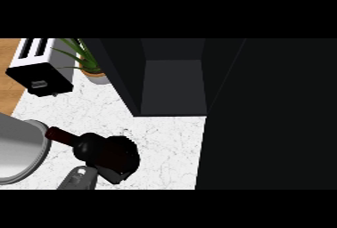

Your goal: Pick up the wine, place it into the cabinet and close the cabinet

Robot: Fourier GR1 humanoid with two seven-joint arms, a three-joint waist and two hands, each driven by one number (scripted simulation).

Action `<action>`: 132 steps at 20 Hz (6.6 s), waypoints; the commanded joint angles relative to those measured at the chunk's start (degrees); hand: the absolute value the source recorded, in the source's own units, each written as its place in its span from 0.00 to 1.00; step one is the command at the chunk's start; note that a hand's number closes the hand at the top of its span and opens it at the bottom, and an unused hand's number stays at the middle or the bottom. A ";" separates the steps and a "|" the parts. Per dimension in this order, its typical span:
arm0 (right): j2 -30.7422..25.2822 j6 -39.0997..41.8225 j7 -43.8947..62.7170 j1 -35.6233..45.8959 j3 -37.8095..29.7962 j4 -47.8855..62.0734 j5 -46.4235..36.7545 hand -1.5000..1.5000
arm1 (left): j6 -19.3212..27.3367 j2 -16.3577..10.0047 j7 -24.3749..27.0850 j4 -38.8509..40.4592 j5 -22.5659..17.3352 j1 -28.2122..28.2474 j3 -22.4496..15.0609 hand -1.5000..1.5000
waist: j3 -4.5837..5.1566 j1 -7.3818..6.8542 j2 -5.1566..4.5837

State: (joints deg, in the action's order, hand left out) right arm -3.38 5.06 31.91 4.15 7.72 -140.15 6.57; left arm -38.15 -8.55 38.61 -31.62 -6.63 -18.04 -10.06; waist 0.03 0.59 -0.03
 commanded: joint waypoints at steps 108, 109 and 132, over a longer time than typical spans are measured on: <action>1.98 7.99 -8.53 1.70 -2.62 8.90 4.56 0.00 | 56.25 8.55 -0.71 14.97 -67.11 -39.38 -18.27 1.00 | 0.07 5.46 -1.68; 1.41 7.71 -9.39 2.57 -5.82 9.95 5.66 0.00 | 52.83 8.55 -0.46 17.95 -65.42 -38.92 -18.41 1.00 | 0.04 4.43 -1.66; 2.13 6.77 -6.59 4.08 -2.13 9.91 4.14 0.00 | 62.84 8.55 5.78 8.48 -81.52 -39.33 -26.41 0.00 | 0.10 6.81 -1.94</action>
State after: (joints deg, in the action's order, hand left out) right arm -1.47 12.52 24.66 6.68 5.15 -131.44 11.70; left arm 24.25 -0.01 43.57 -23.51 -85.81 -56.01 -36.27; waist 0.11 7.49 -1.79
